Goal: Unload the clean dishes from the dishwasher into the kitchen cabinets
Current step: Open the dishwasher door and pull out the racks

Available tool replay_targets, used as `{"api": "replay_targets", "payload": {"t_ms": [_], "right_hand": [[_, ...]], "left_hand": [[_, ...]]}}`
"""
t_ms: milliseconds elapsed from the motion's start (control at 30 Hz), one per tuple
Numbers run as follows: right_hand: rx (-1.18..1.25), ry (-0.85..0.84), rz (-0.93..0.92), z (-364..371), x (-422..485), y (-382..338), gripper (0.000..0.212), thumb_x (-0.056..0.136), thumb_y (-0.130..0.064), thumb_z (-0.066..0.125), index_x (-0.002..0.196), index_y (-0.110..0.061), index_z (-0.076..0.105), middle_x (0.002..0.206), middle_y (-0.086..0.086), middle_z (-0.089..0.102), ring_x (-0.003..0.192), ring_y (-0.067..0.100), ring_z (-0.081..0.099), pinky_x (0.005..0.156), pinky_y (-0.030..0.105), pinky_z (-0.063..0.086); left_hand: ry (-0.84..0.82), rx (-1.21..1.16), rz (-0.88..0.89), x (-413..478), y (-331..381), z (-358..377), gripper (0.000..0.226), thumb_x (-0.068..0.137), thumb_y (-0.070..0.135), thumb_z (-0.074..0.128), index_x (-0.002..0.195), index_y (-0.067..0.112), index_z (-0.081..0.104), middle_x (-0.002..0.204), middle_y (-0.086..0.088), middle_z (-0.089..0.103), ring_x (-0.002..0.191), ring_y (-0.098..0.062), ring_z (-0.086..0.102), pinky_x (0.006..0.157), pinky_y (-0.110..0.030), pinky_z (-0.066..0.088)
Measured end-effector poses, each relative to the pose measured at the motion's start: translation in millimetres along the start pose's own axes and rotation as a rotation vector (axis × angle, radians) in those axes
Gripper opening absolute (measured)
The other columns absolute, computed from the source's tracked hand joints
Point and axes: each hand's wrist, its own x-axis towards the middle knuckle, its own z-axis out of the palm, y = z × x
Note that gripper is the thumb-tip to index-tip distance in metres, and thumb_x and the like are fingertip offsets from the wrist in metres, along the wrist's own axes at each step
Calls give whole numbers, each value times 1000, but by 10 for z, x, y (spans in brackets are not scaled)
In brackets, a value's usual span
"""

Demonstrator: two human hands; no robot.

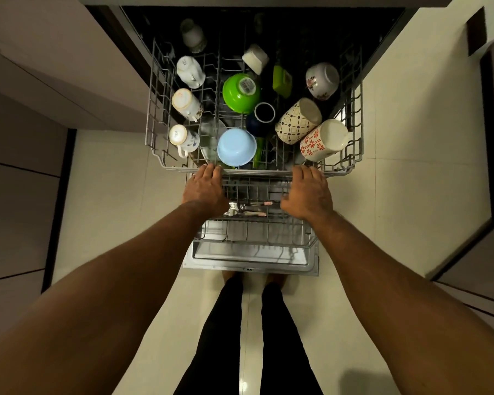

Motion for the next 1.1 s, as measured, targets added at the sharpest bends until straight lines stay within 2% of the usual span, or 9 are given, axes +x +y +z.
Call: {"api": "replay_targets", "payload": {"t_ms": [200, 333, 400, 567, 767, 933, 1100], "right_hand": [[-2, -38, 14, 116, -319, -45, 81, 79, -42, 67, 143, -6, 32, 146, 16, 39, 138, 33, 30, 118, 43, 20], [15, -127, 42, 163, -492, -60, 89, 82, -45, 65, 149, -6, 22, 157, 17, 24, 146, 34, 17, 121, 46, 13], [19, -159, 49, 186, -594, -83, 89, 82, -46, 63, 150, -6, 21, 157, 17, 22, 146, 35, 17, 121, 46, 12], [32, -168, 42, 303, -877, -135, 79, 80, -43, 63, 142, -6, 32, 148, 16, 37, 139, 34, 28, 119, 45, 19], [52, -232, 80, 368, -1123, -137, 84, 79, -44, 65, 145, -7, 29, 152, 16, 31, 142, 34, 24, 119, 44, 19], [47, -224, 84, 344, -1182, -113, 76, 79, -42, 64, 141, -8, 35, 147, 14, 39, 138, 32, 29, 118, 44, 22], [44, -192, 82, 344, -1162, -91, 69, 80, -42, 64, 136, -9, 41, 141, 14, 44, 133, 31, 36, 115, 42, 26]], "left_hand": [[-48, 7, 3, -281, -17, 120, 87, 79, 28, 63, 153, 12, 19, 160, -9, 22, 149, -25, 17, 121, -40, 20], [-94, 30, -12, -451, 15, 178, 88, 81, 27, 60, 155, 11, 15, 162, -10, 16, 150, -25, 11, 122, -39, 15], [-122, 43, -15, -536, 10, 209, 89, 81, 28, 61, 155, 11, 15, 162, -10, 16, 150, -25, 11, 122, -39, 16], [-173, 41, -29, -772, -28, 305, 88, 79, 29, 60, 154, 11, 18, 160, -9, 22, 149, -26, 17, 121, -39, 21], [-215, 64, -16, -978, 54, 369, 74, 78, 31, 61, 144, 11, 34, 150, -9, 39, 141, -26, 32, 116, -39, 30], [-230, 65, -16, -1071, 83, 406, 79, 79, 31, 63, 147, 10, 29, 157, -11, 29, 146, -27, 24, 118, -40, 26], [-209, 79, -16, -1070, 111, 442, 78, 77, 34, 65, 144, 11, 32, 152, -9, 35, 144, -26, 28, 116, -40, 30]]}}
